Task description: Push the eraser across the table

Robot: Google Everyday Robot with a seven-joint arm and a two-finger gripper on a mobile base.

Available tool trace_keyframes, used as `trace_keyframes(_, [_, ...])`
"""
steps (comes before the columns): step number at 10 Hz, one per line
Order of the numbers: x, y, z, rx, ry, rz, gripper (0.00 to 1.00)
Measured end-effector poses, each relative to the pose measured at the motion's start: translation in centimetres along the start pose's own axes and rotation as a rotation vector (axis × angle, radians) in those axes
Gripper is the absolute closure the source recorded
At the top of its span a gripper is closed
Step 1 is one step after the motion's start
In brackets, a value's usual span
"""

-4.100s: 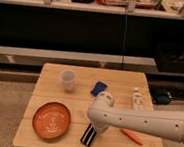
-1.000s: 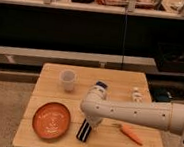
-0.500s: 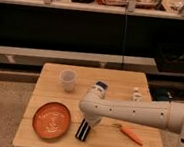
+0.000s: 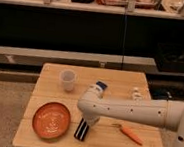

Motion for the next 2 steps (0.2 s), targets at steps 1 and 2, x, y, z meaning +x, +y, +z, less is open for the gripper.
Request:
trace_keyframes(1, [-0.19, -0.43, 0.2, 0.002, 0.002, -0.011, 0.95])
trace_keyframes(2, [-0.34, -0.74, 0.34, 0.004, 0.003, -0.018, 0.95])
